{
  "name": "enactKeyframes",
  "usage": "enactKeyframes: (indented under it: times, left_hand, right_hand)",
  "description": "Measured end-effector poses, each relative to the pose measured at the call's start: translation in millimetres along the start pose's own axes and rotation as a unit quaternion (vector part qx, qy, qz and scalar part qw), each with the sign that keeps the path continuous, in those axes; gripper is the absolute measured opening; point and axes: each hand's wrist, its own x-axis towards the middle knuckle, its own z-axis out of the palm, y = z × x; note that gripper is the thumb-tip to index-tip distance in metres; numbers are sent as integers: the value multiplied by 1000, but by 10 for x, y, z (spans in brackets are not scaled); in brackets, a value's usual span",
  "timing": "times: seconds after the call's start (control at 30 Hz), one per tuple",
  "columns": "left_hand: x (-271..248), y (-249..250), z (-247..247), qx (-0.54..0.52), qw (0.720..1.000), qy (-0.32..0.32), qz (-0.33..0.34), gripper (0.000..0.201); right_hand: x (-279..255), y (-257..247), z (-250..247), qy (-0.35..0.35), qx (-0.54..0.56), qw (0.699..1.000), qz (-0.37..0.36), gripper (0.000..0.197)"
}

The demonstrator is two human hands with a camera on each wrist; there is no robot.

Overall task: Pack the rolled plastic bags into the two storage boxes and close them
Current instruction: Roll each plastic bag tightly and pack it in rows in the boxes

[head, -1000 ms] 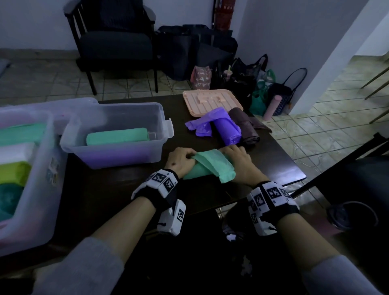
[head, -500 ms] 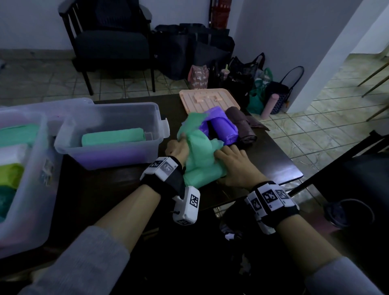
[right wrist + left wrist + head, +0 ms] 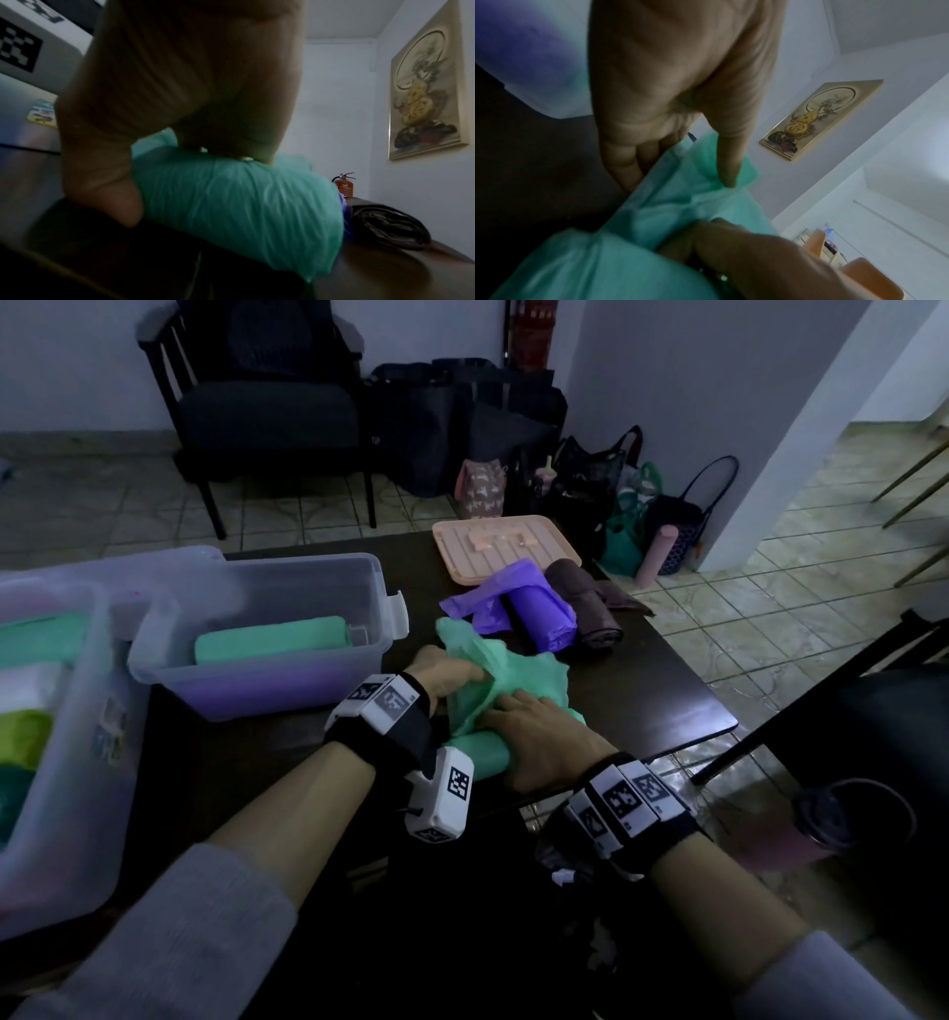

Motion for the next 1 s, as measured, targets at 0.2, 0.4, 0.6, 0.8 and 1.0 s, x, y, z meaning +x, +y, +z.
enactKeyframes:
  times: [0.2,0.4,0.6,0.8,1.0]
  left_hand:
    - [26,120,31,-2,994,54,96,33]
    - [97,525,-68,-109,976,129,134,16]
    - [94,788,-202,144,941,241,190,33]
    - [-212,467,94,518,827,29,219,42]
    - [69,-13,80,607,772,-141,122,65]
  right_hand:
    - [-59,-7,-35,8,13,1000,-11,53]
    - [-80,9,27,-17,53,998,-9,56]
    - [-72,10,18,-20,45,999,-4,56]
    - [-54,6,7,-27,41,999,-5,57]
    - [-58,-11,17,-41,19,999,-3,62]
